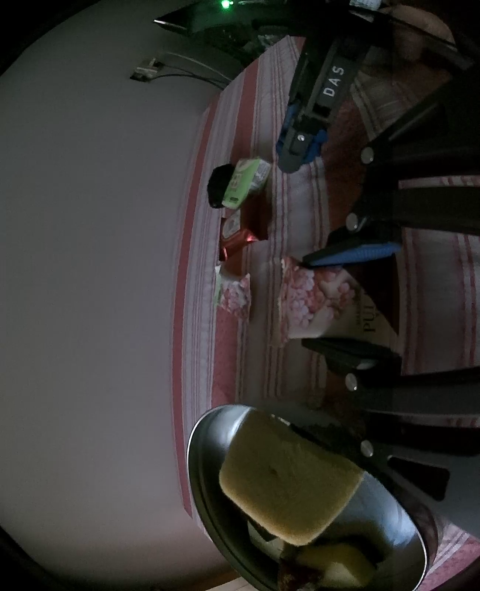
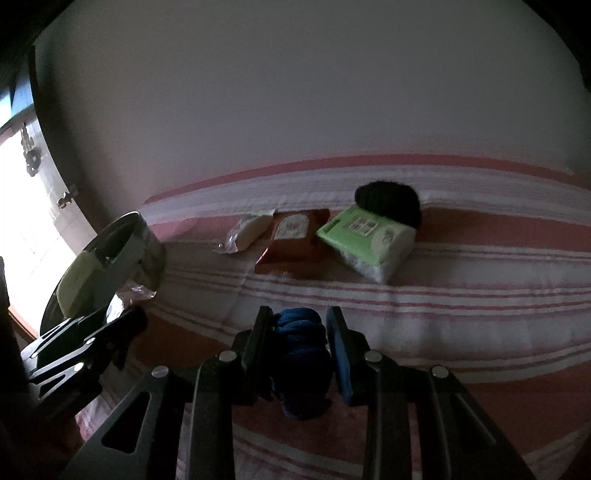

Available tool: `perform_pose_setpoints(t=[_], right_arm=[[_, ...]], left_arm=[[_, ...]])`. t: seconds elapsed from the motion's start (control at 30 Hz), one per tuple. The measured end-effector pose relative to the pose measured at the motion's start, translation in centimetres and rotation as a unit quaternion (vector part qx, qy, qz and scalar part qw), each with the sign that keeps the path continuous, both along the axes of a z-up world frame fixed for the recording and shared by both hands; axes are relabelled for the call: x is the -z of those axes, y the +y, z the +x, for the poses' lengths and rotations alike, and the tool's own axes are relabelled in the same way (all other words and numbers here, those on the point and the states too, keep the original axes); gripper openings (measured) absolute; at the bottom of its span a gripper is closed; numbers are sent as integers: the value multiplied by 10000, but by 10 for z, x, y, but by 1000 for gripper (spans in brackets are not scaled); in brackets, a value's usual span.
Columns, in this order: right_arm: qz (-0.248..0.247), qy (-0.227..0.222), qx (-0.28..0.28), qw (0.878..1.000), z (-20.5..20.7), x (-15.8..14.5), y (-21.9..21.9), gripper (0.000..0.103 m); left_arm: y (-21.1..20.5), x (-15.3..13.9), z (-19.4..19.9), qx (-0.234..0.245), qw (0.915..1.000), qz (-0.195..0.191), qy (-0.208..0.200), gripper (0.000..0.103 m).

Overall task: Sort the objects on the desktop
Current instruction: 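Carry the pink floral packet and the blue cloth over the steel pan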

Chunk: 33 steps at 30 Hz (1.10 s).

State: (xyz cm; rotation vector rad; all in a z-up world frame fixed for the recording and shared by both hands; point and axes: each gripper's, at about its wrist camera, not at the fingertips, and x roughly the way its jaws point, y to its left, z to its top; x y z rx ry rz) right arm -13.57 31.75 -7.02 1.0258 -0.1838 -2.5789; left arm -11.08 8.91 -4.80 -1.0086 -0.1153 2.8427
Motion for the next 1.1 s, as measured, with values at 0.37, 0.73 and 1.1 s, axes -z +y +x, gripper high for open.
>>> perform_pose_setpoints(t=[0.37,0.73,1.1], right_arm=[[-204,230,-192,9993,21,-12,-27,33],[-299,681,-958,9926,45,-48,-106,33],[-264,932,-1739,9800,33,-71,-207,33]], left_arm=[[-13,-13,15,99,9998,63,186,35],[-68,-33,34,-379,9976,257,524,35],[-161,-33,39,-1569,9855,281,588,35]])
